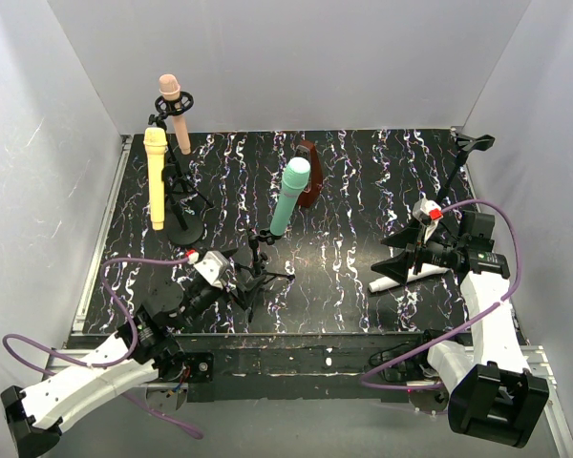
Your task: Attach the microphones to the stand
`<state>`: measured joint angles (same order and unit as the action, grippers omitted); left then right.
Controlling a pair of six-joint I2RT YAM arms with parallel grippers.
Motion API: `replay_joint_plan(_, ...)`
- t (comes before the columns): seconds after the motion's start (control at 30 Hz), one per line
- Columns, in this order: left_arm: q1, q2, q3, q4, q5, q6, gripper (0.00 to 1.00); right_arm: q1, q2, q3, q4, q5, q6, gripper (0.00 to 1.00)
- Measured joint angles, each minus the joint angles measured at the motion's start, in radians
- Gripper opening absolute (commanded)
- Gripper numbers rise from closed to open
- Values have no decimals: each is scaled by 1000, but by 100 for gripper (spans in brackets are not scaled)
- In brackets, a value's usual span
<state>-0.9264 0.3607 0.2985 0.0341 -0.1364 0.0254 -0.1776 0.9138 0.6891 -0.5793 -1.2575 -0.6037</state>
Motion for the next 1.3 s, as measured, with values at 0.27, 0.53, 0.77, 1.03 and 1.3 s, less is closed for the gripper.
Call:
replay_joint_plan(0.27,0,47,-25,86,-35,25,97,0,4,0,-3,-2,-3,93)
replay_joint_plan(0.53,34,219,5,170,-32,68,75,0,4,0,-3,-2,-3,93)
replay_joint_plan(0.77,103,306,34,231,15,68,41,0,4,0,-3,-2,-3,93)
replay_joint_plan(1.03,142,365,47,300,101,38,0,0,4,0,-6,-2,-6,93)
replay_joint_plan(1.3,193,429,62,357,171,64,0,0,4,0,-7,-2,-6,93)
